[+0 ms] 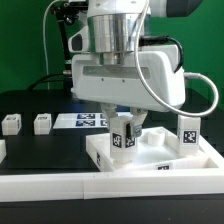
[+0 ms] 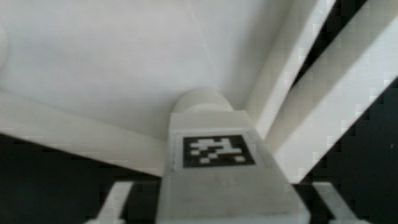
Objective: Assemble square table
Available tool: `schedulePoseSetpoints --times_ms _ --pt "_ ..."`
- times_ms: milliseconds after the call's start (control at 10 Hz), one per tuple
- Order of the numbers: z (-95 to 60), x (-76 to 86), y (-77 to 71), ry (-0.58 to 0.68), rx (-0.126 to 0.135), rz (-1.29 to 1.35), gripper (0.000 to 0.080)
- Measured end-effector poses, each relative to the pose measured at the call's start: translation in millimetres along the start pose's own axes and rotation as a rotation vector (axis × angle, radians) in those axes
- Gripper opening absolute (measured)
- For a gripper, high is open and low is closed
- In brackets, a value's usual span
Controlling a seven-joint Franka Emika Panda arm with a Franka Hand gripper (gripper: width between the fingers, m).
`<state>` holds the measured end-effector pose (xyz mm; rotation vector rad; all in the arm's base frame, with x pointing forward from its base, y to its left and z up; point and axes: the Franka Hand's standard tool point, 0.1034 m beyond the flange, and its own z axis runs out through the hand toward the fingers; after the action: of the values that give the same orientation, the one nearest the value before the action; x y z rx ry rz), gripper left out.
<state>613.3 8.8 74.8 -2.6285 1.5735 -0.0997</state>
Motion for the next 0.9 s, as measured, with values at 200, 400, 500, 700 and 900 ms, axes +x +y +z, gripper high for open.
schedulePoseSetpoints --times_ms 200,400,500,700,900 --pt "0.5 -5.1 -1.2 0.0 -0.004 0.174 0.0292" --pt "0.5 -4.4 -1.1 -0.006 0.002 0.246 0.0292" --pt "0.6 -5.3 -1.6 -0.012 0.005 0.316 0.0292" --pt "0.6 -5.6 -1.8 -0.013 0.005 0.345 0.032" --pt "0.2 -4.5 -1.6 -0.014 0.004 0.252 0.0494"
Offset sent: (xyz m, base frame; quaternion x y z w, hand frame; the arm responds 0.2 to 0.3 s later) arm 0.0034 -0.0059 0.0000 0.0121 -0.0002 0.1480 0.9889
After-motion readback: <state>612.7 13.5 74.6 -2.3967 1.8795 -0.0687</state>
